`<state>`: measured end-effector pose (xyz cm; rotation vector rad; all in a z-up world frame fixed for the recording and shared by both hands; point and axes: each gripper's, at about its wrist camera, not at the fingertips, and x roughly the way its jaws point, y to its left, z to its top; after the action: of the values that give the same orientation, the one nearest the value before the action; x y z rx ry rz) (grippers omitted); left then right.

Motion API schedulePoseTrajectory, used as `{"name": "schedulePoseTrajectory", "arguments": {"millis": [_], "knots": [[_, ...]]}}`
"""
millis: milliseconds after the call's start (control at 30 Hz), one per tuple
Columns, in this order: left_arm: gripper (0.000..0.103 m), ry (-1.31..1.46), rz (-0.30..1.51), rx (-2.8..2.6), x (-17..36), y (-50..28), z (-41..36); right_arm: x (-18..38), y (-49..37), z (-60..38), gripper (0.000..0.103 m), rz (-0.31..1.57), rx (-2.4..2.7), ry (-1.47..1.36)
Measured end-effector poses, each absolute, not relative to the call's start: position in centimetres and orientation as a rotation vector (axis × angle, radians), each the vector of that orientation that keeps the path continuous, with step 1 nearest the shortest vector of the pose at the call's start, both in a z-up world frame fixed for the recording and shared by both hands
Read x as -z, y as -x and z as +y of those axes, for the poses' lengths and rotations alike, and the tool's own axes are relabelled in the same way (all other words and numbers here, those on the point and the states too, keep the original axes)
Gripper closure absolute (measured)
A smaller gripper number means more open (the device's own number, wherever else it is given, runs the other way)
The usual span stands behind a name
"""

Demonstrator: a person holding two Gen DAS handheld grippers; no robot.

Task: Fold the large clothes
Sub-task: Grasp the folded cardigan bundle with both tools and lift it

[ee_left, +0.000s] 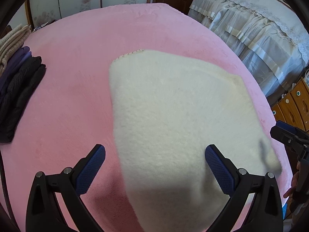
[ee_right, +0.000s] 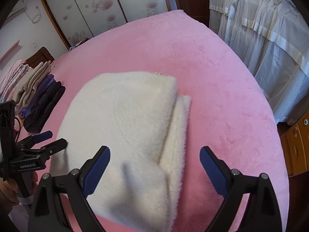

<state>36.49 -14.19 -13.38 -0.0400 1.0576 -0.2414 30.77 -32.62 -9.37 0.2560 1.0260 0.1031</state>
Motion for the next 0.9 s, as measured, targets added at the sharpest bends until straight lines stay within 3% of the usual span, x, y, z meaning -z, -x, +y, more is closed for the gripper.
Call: {"name": "schedulePoseTrajectory", "arguments": {"millis": [267, 400, 500, 900], "knots": [[0.000, 0.075, 1.107, 0.280, 15.5, -37.8, -15.0, 11.7, -32.4, -32.6, 0.009, 1.075, -0.128, -0.239], [0.000, 0.049, 1.099, 0.288, 16.0, -38.1, -15.5, 14.0, -34.0, -33.6, 0.007, 1.144, -0.159, -0.329], [0.000, 0.047, 1.109, 0.315, 16.2, -38.4, -15.2, 16.0, -35.1, -34.5, 0.000, 1.217, -0.207, -0.414], [0.000, 0.163, 1.172, 0.464, 16.5, -38.9, -12.2, 19.4, -37.6, -35.3, 0.000, 1.336, -0.418, -0.614]]}}
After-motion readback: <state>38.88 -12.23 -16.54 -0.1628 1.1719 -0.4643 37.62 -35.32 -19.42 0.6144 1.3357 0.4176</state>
